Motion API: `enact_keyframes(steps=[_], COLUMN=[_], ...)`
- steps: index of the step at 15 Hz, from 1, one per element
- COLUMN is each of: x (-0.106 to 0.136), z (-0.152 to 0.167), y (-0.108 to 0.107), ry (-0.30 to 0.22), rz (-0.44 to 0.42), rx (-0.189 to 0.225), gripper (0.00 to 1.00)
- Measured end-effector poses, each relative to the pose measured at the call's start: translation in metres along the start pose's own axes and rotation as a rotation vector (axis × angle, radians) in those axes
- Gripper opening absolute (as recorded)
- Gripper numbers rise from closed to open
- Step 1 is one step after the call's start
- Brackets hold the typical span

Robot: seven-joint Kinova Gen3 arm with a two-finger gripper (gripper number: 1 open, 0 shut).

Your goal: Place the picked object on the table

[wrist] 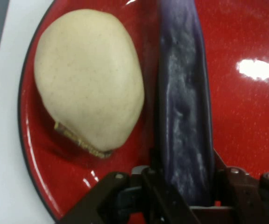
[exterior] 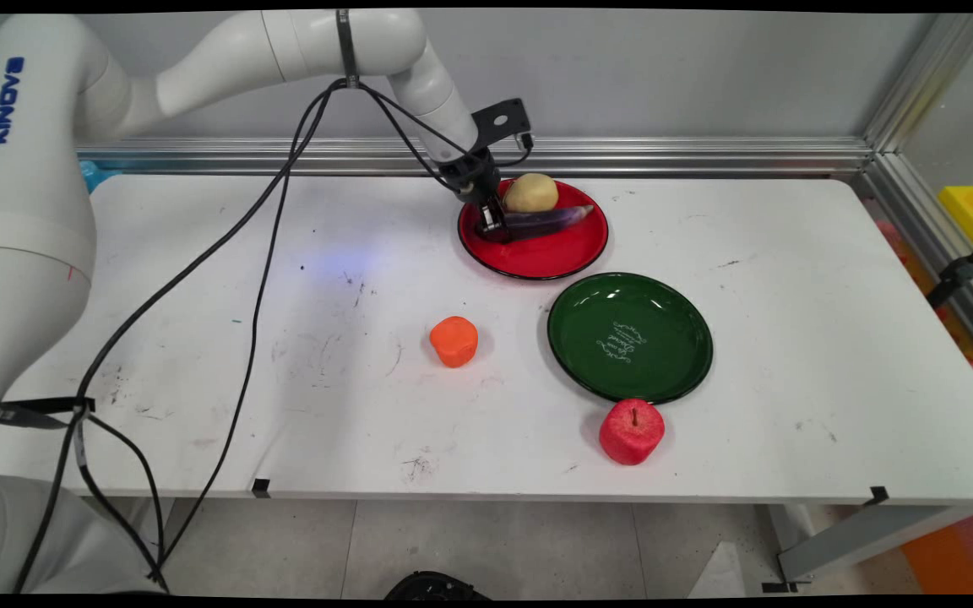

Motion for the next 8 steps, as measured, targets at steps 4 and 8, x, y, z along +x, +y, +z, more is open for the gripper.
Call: enact_keyframes(steps=[4, 8], x=[0.009, 0.023], z=[-0.007, -0.021], y=[0.002, 0.009], ry=[0.009, 0.021], rz=[0.004, -0.006], rx=[-0.008, -0.022], gripper=[0.00, 0.00])
